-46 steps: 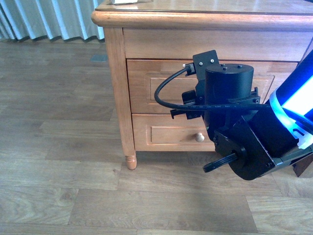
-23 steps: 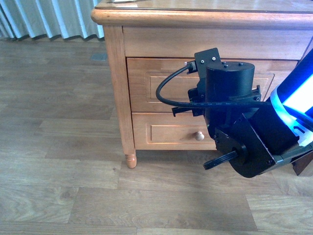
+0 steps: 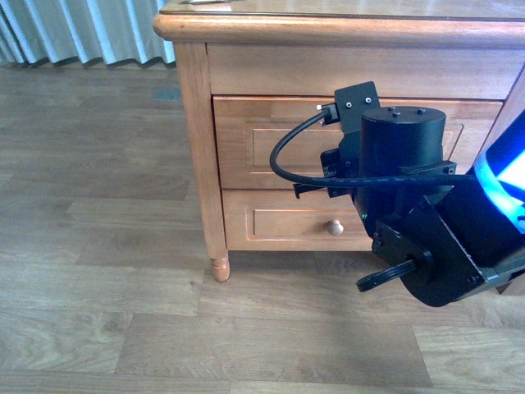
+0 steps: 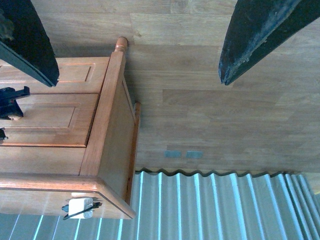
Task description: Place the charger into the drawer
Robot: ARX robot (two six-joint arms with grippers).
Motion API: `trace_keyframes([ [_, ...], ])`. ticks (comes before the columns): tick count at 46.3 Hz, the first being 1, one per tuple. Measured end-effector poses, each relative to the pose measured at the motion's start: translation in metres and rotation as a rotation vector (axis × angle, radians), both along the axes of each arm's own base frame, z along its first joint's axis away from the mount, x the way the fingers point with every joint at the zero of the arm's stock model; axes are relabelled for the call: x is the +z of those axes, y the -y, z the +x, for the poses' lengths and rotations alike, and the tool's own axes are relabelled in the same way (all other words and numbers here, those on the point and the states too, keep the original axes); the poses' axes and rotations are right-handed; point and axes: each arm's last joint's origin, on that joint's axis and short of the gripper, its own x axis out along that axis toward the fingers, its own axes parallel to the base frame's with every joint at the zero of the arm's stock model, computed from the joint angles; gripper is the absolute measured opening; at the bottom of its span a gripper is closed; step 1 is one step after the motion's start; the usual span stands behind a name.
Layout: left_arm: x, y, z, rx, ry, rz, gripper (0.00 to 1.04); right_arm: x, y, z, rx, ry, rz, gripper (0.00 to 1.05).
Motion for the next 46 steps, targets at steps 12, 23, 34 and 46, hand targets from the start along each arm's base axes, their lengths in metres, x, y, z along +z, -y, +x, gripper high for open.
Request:
trace_keyframes([
  [12,0.0,0.0,0.0,0.0,0.0,0.0,0.99,0.006,0.011,-0.038,0.039,-0.06,0.039,0.24],
  [23,0.0,0.0,0.0,0.0,0.0,0.0,0.99,0.009,0.027,-0.081,0.086,-0.12,0.083,0.23],
  [34,0.0,0.0,0.0,0.0,0.0,0.0,0.99,0.013,0.045,-0.112,0.129,-0.168,0.125,0.23],
  [46,0.0,0.0,0.0,0.0,0.0,0.0,0.99,0.016,0.061,-0.142,0.176,-0.204,0.159,0.23],
])
